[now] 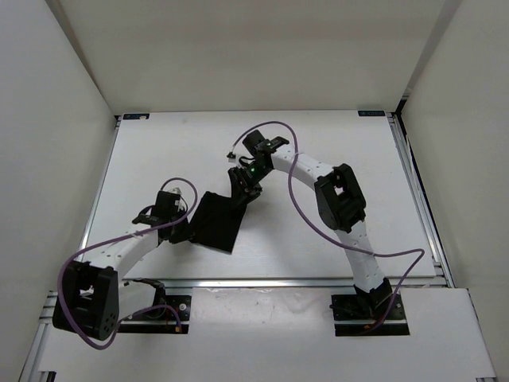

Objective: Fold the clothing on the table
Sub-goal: Fold the skirt

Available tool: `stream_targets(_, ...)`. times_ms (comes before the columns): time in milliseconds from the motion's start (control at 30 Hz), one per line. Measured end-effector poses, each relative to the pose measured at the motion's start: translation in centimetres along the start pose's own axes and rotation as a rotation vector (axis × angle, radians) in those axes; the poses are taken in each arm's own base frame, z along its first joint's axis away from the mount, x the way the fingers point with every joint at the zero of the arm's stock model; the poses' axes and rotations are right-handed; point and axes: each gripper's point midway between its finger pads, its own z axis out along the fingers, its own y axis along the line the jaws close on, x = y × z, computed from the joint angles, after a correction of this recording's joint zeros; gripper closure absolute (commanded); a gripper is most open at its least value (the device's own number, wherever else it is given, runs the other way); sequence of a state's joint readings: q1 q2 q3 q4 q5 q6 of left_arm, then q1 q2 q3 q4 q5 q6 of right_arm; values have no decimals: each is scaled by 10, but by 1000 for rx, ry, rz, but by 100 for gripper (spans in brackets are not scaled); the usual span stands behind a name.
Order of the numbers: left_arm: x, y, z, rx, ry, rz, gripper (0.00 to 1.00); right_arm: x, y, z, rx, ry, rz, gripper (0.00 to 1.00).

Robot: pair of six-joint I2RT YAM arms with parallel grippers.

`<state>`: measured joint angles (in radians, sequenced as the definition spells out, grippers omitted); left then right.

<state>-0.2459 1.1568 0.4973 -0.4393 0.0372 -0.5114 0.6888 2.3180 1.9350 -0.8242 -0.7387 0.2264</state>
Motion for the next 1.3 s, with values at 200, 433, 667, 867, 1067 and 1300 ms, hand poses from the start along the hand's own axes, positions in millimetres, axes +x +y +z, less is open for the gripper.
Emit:
stream_targets(200,-29,-8,-13,8,-51,-27,70,4,17,-8,45,-12,-70,54)
stream_targets(433,-94,-39,-46,92,-208,-42,68,12,25,-23,109,-26,-116,53)
stream_targets(667,-96,-42,-30,104,-195,-21,62,15,25,-32,103,-40,-98,54)
stream_targets(867,-91,-66,0,194,-141,29,63,18,30,-28,93,-29,-104,54)
stream_targets(1067,-115,-97,19,271,-162,105,65,37,17,-20,100,12,-56,54)
stream_targets(1300,-134,-112,28,297,-200,161,63,62,3,-31,103,15,20,53)
